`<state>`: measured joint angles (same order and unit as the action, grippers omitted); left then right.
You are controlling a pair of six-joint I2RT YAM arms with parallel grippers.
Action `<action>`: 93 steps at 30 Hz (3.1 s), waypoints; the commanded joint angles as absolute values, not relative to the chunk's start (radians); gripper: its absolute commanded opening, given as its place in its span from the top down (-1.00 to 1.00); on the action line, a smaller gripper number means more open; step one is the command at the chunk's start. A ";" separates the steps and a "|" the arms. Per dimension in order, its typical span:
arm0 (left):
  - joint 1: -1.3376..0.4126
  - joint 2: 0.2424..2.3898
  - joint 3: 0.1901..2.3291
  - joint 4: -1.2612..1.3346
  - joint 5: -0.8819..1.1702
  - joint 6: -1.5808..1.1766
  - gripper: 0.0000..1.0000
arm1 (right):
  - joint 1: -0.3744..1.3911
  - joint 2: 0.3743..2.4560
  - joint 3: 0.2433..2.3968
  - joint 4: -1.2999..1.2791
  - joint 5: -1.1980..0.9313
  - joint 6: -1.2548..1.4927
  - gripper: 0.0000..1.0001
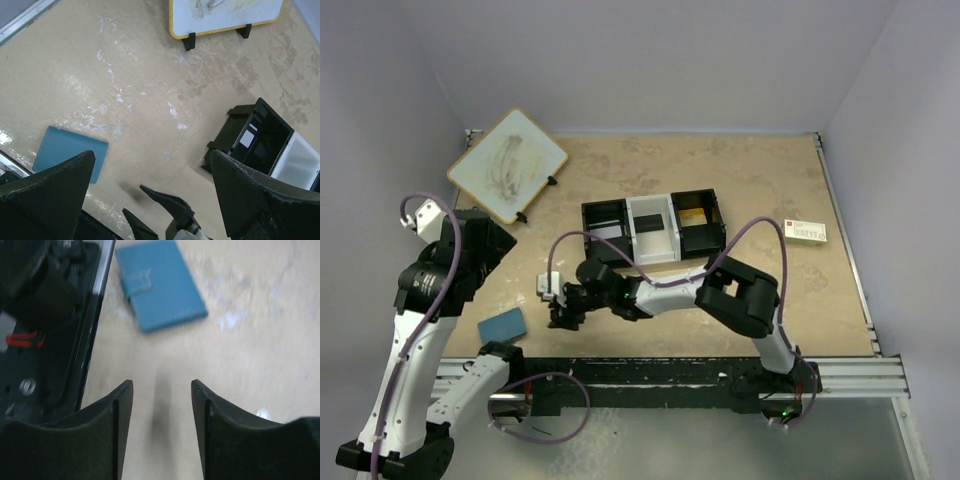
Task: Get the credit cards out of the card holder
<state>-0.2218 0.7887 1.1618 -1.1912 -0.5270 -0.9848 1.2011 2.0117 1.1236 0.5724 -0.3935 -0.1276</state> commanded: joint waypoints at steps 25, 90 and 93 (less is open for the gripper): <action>-0.214 0.737 1.340 -1.260 -0.547 -0.998 -0.93 | 1.219 2.470 1.827 0.190 -0.593 -0.329 -0.31; -0.433 1.485 0.853 -0.147 -0.028 -0.890 0.08 | 0.651 1.163 0.636 -0.170 0.072 0.647 -0.99; -0.433 1.520 0.867 -0.123 -0.019 -0.872 0.08 | 0.651 1.149 0.617 -0.137 -0.016 0.664 -0.99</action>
